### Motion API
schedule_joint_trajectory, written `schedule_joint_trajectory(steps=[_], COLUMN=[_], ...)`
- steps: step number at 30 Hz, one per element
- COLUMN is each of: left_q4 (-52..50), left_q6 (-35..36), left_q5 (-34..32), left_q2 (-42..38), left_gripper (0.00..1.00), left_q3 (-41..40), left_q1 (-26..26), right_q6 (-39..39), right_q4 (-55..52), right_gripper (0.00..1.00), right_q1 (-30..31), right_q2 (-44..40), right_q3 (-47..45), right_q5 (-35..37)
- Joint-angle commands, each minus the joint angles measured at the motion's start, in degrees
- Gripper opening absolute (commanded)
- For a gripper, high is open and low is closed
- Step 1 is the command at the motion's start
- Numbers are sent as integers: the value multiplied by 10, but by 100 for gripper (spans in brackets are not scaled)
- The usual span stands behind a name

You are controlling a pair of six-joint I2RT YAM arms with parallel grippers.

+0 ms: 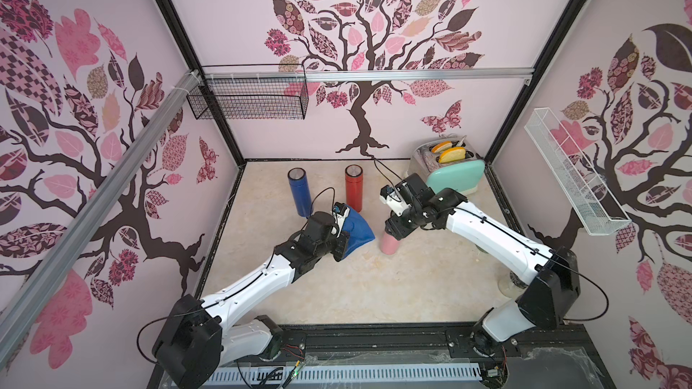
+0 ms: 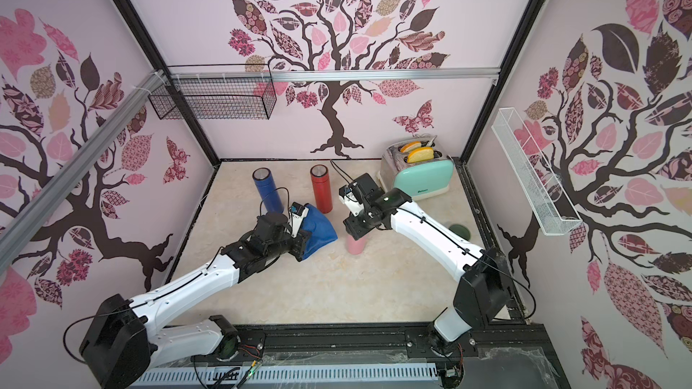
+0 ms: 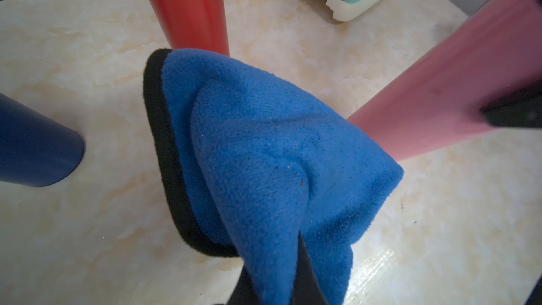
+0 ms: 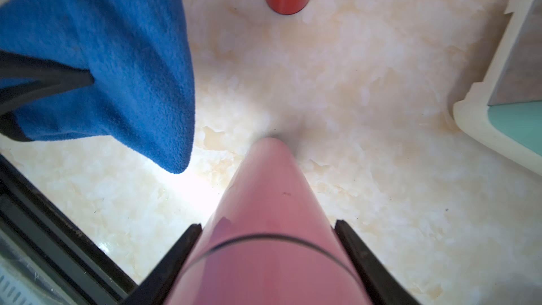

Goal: Wipe the surface of the thermos
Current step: Wipe the dirt from the surface of the thermos.

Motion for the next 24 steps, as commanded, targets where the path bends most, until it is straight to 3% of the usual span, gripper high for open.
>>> schedule_joint_trajectory(steps=[1, 7, 13, 24], left_q4=[34, 43, 121, 192], left_q6=[-37, -62, -138, -221], left_q5=[67, 123, 222, 280], left_q2=[-5, 0, 6, 22], left_gripper=[0, 0, 0, 0], left_q3=[17, 42, 34, 15], left_q1=[12, 23, 62, 62], right_q6=[-35, -72, -97, -104], right_q4=[49, 74, 83, 58], right_gripper=[0, 0, 0, 0], right_q1=[7, 21, 50, 79], right_q2=[-32, -51, -46, 15], right_q3=[-2, -34, -48, 8], right_q5=[-10, -40, -55, -42])
